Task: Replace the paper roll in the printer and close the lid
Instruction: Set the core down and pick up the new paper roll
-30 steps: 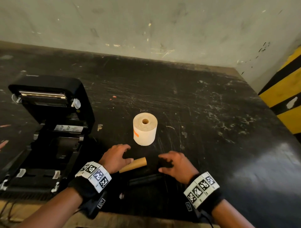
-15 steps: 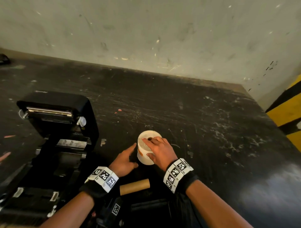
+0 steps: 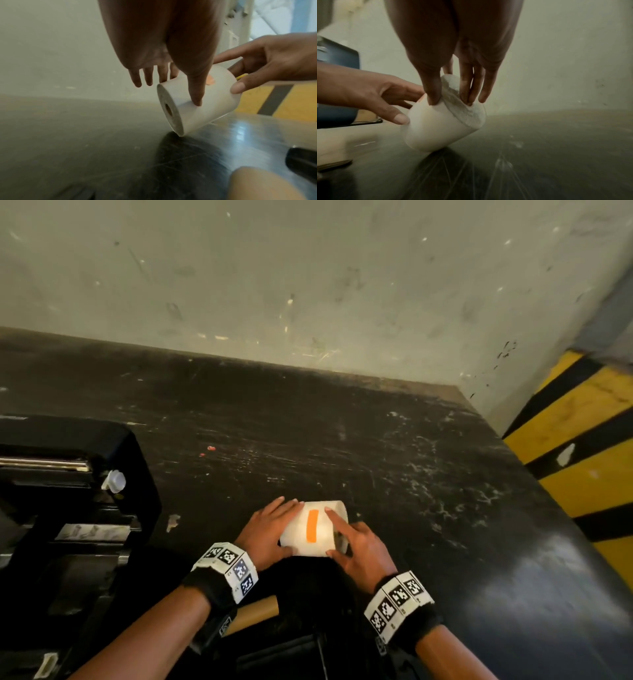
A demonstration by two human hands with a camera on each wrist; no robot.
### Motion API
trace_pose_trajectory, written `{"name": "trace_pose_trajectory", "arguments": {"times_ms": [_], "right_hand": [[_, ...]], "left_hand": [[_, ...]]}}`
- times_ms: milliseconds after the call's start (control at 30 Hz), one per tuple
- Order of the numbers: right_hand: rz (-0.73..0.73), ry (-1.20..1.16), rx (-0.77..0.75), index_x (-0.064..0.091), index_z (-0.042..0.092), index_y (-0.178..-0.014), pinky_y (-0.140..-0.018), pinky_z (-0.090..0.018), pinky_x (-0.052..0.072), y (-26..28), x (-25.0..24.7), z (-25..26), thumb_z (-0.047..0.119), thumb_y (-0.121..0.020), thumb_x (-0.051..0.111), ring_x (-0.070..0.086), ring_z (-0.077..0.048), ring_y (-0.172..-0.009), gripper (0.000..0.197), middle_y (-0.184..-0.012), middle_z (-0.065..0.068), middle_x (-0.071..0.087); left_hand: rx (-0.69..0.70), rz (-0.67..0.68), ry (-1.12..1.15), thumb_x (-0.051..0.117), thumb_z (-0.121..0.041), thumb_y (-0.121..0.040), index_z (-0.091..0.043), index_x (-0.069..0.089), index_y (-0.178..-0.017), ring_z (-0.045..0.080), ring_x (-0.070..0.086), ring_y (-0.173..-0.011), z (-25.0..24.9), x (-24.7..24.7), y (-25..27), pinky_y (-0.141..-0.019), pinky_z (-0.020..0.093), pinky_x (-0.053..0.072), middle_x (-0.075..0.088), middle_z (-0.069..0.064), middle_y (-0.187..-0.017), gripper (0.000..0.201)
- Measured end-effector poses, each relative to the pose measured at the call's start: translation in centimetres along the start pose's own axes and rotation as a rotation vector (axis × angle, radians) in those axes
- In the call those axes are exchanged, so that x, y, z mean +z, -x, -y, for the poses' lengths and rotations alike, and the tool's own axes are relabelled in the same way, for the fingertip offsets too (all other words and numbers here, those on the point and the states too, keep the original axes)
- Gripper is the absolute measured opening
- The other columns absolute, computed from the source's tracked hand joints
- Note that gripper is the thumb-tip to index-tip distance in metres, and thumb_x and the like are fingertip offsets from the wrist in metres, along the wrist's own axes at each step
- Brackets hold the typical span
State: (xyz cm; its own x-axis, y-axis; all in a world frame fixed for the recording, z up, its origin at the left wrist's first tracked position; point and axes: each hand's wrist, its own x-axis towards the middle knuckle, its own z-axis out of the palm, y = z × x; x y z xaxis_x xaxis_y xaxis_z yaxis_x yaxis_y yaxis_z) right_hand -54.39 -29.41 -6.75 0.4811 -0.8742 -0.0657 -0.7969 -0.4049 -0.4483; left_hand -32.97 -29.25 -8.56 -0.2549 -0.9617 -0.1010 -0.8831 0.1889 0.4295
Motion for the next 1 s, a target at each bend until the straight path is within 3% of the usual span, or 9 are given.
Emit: {"name": "trace_pose_trajectory", "arguments": {"times_ms": [100, 167, 333, 567, 633, 733, 800, 900, 1000], "right_hand": [[-0.027, -0.150, 0.107, 0.019, 0.046, -0.142, -0.103, -0.034, 0.041, 0.7, 1.2, -1.9, 0.026, -0.085, 0.066, 0.052, -0.024, -0.117, 0.076, -0.132, -0.012, 0.051], [-0.031, -0.243, 0.135, 0.025, 0.042, -0.142, -0.103, -0.028, 0.039, 1.1, 1.5, -2.5, 0.022, -0.082, 0.070, 0.051, -0.021, -0.121, 0.077, -0.134, -0.010, 0.053], [-0.032, -0.358, 0.111, 0.032, 0.040, -0.140, -0.098, -0.019, 0.039, 0.9, 1.8, -2.4, 0.018, -0.080, 0.073, 0.054, -0.010, -0.117, 0.076, -0.133, -0.004, 0.058], [0.070, -0.380, 0.003, 0.029, 0.049, -0.137, -0.105, -0.033, 0.041, -0.8, 3.5, 0.6, 0.021, -0.081, 0.070, 0.053, -0.016, -0.120, 0.075, -0.133, -0.005, 0.057], [0.091, -0.373, -0.015, 0.026, 0.050, -0.138, -0.106, -0.032, 0.039, -1.1, 3.8, 1.5, 0.023, -0.083, 0.068, 0.052, -0.019, -0.121, 0.074, -0.132, -0.007, 0.056], [0.118, -0.279, -0.007, 0.021, 0.052, -0.138, -0.106, -0.035, 0.033, -1.3, 3.9, 2.3, 0.030, -0.088, 0.062, 0.042, -0.027, -0.127, 0.068, -0.135, -0.013, 0.048], [0.093, -0.171, -0.004, 0.022, 0.046, -0.141, -0.110, -0.037, 0.030, -1.3, 4.0, 2.5, 0.038, -0.088, 0.059, 0.034, -0.027, -0.132, 0.065, -0.143, -0.014, 0.039], [-0.005, -0.036, -0.052, 0.030, 0.036, -0.142, -0.116, -0.041, 0.020, -1.5, 4.1, 3.0, 0.045, -0.087, 0.058, 0.017, -0.027, -0.142, 0.063, -0.155, -0.012, 0.018], [-0.064, 0.022, -0.080, 0.038, 0.029, -0.140, -0.116, -0.039, 0.014, -1.8, 4.2, 4.0, 0.042, -0.087, 0.059, 0.011, -0.027, -0.144, 0.058, -0.157, -0.010, 0.012]], "left_hand": [[0.099, 0.044, -0.168, 0.066, -0.037, -0.081, -0.021, 0.008, -0.147, 0.018, 0.005, -0.145, -1.5, 0.0, -0.9, -0.117, 0.039, 0.011, 0.010, 0.000, -0.158, 0.089], [0.145, 0.056, -0.234, 0.065, -0.037, -0.082, -0.021, 0.010, -0.146, 0.019, 0.006, -0.144, -2.1, 0.2, -1.1, -0.117, 0.038, 0.010, 0.011, 0.001, -0.157, 0.087], [0.135, 0.025, -0.268, 0.064, -0.038, -0.083, -0.021, 0.016, -0.146, 0.019, 0.011, -0.143, -2.1, -0.2, 0.0, -0.116, 0.035, 0.011, 0.016, 0.001, -0.156, 0.081], [-0.002, 0.023, -0.264, 0.062, -0.038, -0.084, -0.022, 0.017, -0.146, 0.017, 0.015, -0.141, 0.4, -1.9, 4.0, -0.115, 0.035, 0.017, 0.019, 0.001, -0.155, 0.078], [-0.044, 0.030, -0.293, 0.061, -0.036, -0.086, -0.021, 0.015, -0.146, 0.017, 0.014, -0.142, 0.6, -2.3, 4.9, -0.115, 0.037, 0.019, 0.017, 0.001, -0.156, 0.077], [-0.077, 0.035, -0.316, 0.060, -0.034, -0.087, -0.021, 0.014, -0.147, 0.018, 0.012, -0.143, 0.7, -2.3, 5.4, -0.115, 0.039, 0.019, 0.014, 0.001, -0.157, 0.077], [-0.090, 0.039, -0.317, 0.060, -0.031, -0.087, -0.020, 0.013, -0.147, 0.018, 0.010, -0.144, 0.5, -2.2, 5.4, -0.116, 0.041, 0.019, 0.013, 0.002, -0.157, 0.077], [-0.093, 0.038, -0.341, 0.059, -0.029, -0.088, -0.019, 0.012, -0.147, 0.019, 0.008, -0.144, 0.2, -2.0, 5.5, -0.115, 0.041, 0.019, 0.011, 0.003, -0.158, 0.076], [-0.098, 0.024, -0.356, 0.058, -0.027, -0.089, -0.019, 0.012, -0.147, 0.019, 0.007, -0.145, 0.2, -1.7, 5.8, -0.116, 0.039, 0.019, 0.009, 0.004, -0.158, 0.074]]}}
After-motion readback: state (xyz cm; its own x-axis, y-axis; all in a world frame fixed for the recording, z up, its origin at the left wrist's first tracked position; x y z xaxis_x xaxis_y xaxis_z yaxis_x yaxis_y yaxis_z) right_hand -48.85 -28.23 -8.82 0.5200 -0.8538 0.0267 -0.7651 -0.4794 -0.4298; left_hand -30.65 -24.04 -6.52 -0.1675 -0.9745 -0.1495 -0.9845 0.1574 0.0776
